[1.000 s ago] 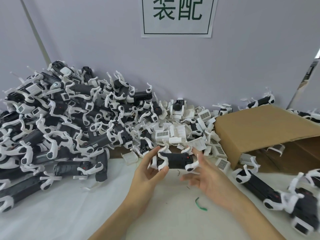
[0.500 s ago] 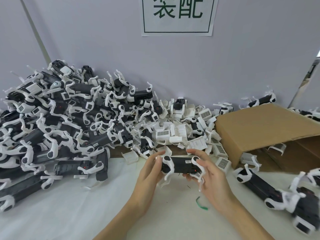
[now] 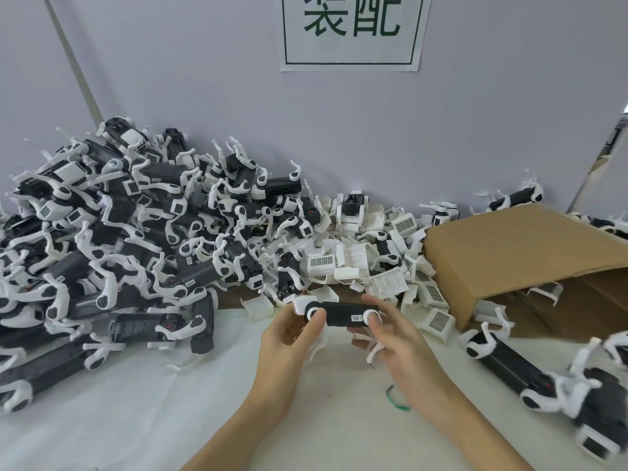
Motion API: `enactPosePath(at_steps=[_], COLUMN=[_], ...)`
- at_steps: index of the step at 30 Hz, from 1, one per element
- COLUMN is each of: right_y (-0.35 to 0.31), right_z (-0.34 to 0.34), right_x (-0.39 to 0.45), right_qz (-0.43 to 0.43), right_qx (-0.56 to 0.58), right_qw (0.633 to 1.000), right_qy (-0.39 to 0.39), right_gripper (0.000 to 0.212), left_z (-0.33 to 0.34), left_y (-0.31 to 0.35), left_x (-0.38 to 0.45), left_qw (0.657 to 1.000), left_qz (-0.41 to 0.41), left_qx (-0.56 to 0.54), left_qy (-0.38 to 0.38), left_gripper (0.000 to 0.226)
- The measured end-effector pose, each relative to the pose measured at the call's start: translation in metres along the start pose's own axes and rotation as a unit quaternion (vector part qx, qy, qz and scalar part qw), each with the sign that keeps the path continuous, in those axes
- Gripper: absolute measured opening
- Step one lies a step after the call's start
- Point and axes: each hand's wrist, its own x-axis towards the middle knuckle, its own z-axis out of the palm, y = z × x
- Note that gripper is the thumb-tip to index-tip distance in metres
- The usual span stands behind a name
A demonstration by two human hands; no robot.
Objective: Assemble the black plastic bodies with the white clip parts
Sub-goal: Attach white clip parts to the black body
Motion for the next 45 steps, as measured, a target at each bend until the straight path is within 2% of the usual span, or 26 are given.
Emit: enactPosePath(at_steps=[2,7,10,14,17,20,24,33,38,41,45], right_y=[-0.003,-0.007,-0.008,0.005,0.009,0.008,0.01,0.011,0.017,0.014,0.005], right_z=[-0.002,-0.009,-0.007,0.0,0.001,-0.001,-0.001,-0.005,-0.003,-0.002,-0.009], right_x=[0.0,-0.001,-0.006,-0.007,-0.007,-0.007,-0.007,-0.003,-0.001,-0.002,-0.003], right_qz=[0.011,-0.01,-0.051,-0.101,-0.103,-0.101,-0.109,-0.04,-0.092,-0.15,-0.203], right_qx=[0.04,0.028,-0.06,-0.236,-0.269,-0.28,-0.27,-0.071,-0.122,-0.148,-0.222], right_qw=[0.999,0.998,0.994,0.965,0.957,0.954,0.957,0.994,0.988,0.978,0.954], right_qy=[-0.015,-0.055,-0.073,-0.056,-0.037,-0.031,-0.019,-0.069,-0.023,0.003,-0.009], right_gripper=[0.049,0.048,0.054,0.053,0.054,0.055,0.058,0.042,0.045,0.058,0.07], left_z=[0.0,0.004,0.007,0.01,0.01,0.008,0.006,0.007,0.007,0.008,0.006], left_y=[0.0,0.003,0.004,0.001,0.002,0.004,0.005,-0.002,0.001,0.0,0.001], left_x=[-0.001,-0.006,-0.006,-0.008,-0.01,-0.009,-0.007,-0.009,-0.011,-0.011,-0.009], left_qw=[1.0,0.998,0.994,0.99,0.991,0.995,0.998,0.992,0.994,0.991,0.988], left_qz=[0.008,0.039,0.078,0.091,0.089,0.065,0.033,0.084,0.072,0.085,0.105], left_qx=[0.014,0.031,0.067,0.1,0.092,0.064,0.022,0.084,0.073,0.105,0.114], left_qy=[-0.017,-0.034,-0.023,-0.025,-0.041,-0.046,-0.042,-0.045,-0.039,-0.019,-0.016], left_gripper=[0.043,0.038,0.042,0.052,0.047,0.037,0.04,0.038,0.042,0.048,0.034])
